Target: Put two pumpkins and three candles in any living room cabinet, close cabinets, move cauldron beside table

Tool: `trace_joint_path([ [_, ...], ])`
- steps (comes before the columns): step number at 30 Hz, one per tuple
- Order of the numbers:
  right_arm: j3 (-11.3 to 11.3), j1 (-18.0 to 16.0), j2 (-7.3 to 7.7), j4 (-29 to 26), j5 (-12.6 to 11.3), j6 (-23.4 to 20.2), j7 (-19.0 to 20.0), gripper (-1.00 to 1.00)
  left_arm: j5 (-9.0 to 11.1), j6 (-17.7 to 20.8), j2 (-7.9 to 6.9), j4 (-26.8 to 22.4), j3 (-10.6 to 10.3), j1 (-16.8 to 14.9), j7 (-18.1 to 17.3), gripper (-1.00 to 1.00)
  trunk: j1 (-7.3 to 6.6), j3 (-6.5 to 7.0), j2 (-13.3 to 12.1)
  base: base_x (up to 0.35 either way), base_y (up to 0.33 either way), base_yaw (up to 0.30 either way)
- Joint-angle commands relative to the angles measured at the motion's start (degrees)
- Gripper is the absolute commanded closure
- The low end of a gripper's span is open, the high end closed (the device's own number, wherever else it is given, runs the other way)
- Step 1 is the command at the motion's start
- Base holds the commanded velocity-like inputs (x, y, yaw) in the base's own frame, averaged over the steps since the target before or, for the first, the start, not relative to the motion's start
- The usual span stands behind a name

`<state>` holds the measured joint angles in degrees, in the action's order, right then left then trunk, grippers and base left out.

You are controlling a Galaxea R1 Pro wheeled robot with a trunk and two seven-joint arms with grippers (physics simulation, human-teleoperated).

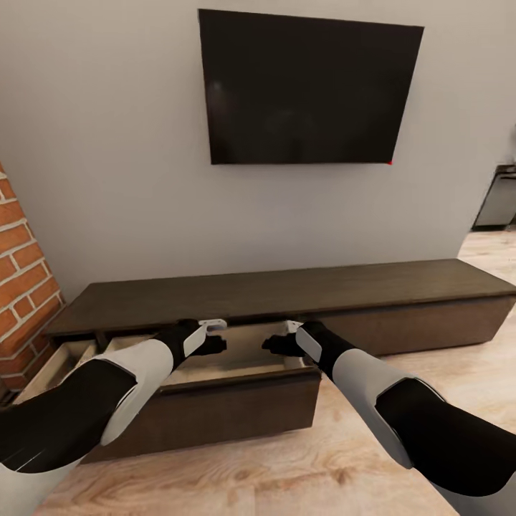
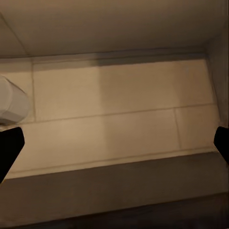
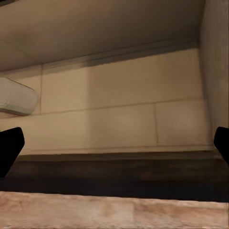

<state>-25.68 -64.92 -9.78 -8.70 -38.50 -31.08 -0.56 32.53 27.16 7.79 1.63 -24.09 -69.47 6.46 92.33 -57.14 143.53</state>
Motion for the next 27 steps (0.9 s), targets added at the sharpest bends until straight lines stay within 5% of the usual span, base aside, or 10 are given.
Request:
trace_joint_path([
  [1, -0.3, 0.0, 0.02, -0.1, -0.3, -0.2, -0.1, -1.0, 0.6, 0.1, 0.02, 0.1, -0.3, -0.1, 0.2, -1.0, -0.04, -0.14, 0.0, -0.227, -0.222, -0.187],
  [10, -0.3, 0.0, 0.27, 0.0, -0.4, 0.0, -0.1, -1.0, 0.6, -0.2, -0.04, 0.1, -0.3, 0.0, 0.2, -1.0, -0.04, -0.69, 0.0, -0.196, -0.251, -0.223],
  [17, -0.3, 0.0, 0.47, 2.2, -0.3, 5.3, -0.1, -1.0, 0.6, -3.6, 0.02, 0.1, -0.3, 0.8, 0.2, -1.0, -0.04, -0.51, 0.0, -0.028, -0.322, -0.287],
  [27, -0.3, 0.1, 0.55, 3.0, -0.3, 7.1, 0.0, -1.0, 0.5, -5.4, -0.03, 0.0, -0.3, 1.4, 0.3, -1.0, -0.04, 0.02, 0.0, -0.002, -0.332, -0.266],
])
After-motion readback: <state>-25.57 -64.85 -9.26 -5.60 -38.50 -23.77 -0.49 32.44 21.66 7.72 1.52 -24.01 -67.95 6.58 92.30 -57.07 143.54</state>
